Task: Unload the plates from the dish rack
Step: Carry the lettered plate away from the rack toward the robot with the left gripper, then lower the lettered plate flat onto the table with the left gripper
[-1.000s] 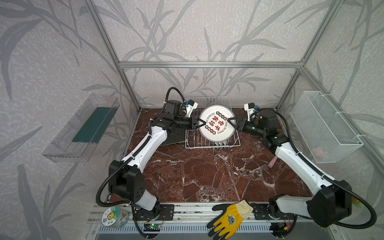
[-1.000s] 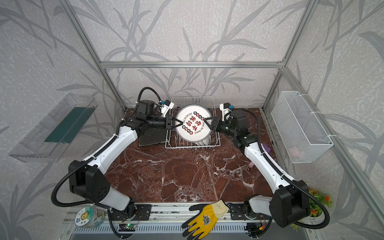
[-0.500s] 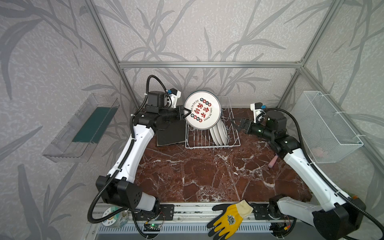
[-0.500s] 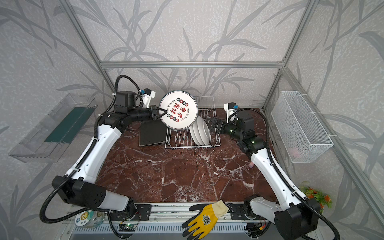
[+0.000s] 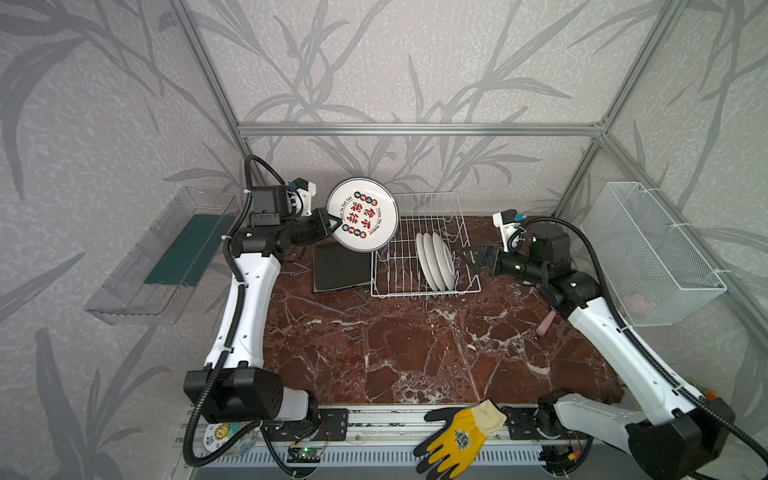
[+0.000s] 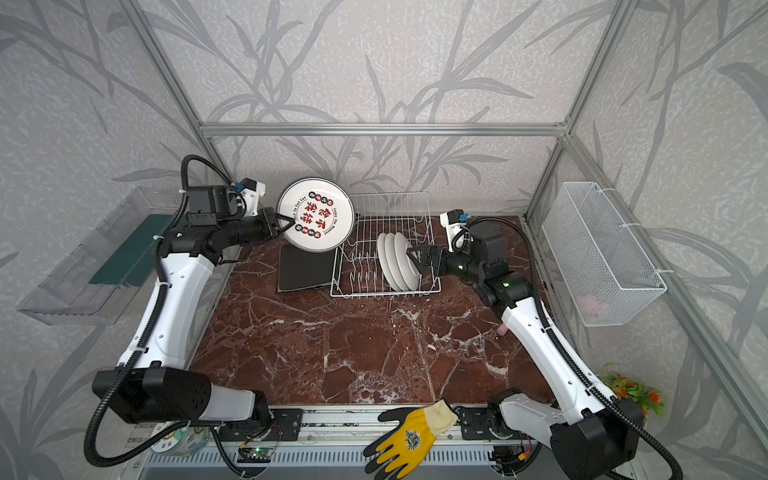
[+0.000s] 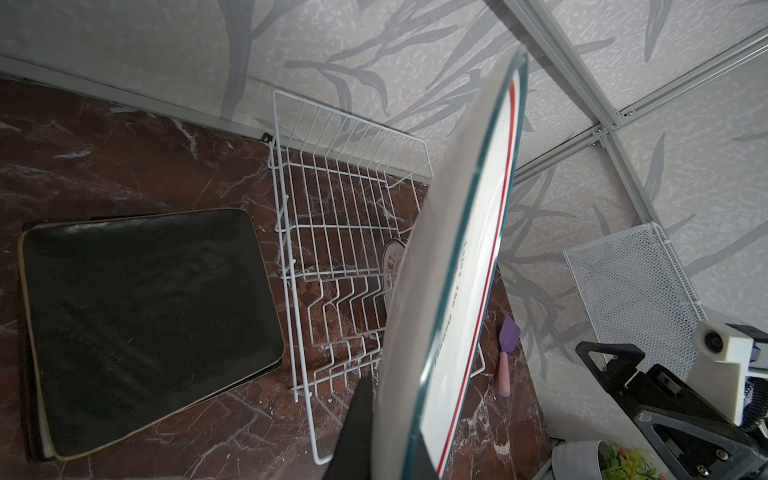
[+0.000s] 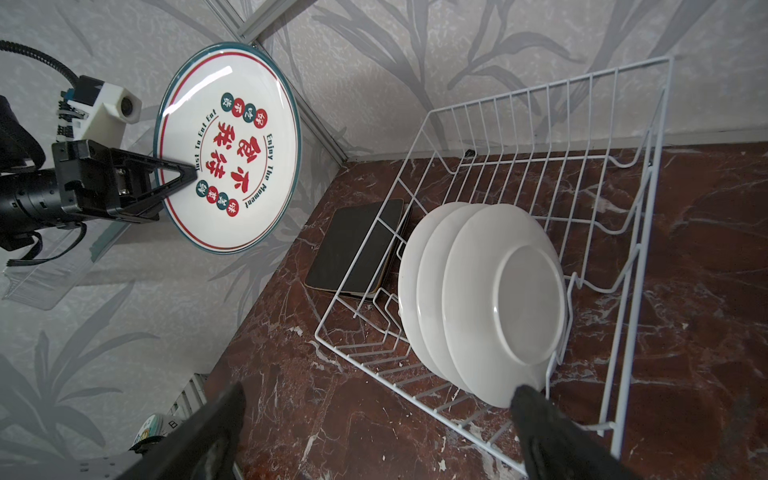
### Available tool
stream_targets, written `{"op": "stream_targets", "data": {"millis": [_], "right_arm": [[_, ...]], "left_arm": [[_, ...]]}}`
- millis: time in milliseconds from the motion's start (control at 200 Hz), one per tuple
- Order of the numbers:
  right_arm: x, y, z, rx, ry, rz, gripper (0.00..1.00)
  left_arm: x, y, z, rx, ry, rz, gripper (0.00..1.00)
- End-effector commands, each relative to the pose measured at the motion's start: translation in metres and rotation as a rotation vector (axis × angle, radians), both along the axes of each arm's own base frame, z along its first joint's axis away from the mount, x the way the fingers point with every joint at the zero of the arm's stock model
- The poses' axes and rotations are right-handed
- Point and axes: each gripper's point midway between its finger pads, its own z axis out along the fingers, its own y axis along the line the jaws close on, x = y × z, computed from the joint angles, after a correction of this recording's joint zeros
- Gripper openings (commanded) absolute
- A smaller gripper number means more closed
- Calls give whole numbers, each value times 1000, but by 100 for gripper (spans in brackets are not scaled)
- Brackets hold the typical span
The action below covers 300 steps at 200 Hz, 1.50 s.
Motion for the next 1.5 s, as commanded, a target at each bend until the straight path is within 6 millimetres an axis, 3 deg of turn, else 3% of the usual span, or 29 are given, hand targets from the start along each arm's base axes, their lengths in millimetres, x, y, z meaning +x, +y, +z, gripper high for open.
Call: {"op": "stream_targets", "data": {"millis": [0,255,560,675,870,1225,1495], "right_arm": [[-7,3,14,-13,-41,35,99],[-8,4,12,-30,-46,43,99],[-12,6,3,-45,-33,57,99],[-12,8,-1,-46,-25,64,99],[-12,10,0,-51,-35,70,99],[-10,12,-6,-42,-24,58,99],[-9,10,-10,-50,-27,45,99]], "left_arm": [[-26,5,5,8,4,-23,0],[-68,24,-33,-20,165,60,0],[-125,9,-82,-110,370,67,0],[-139,-6,-111,-206,458,27,0],[-157,-13,-130,-219,452,15,0],[-187,-45,-162,-206,493,-81,0],[-186,-60,-194,-199,537,-78,0]]}}
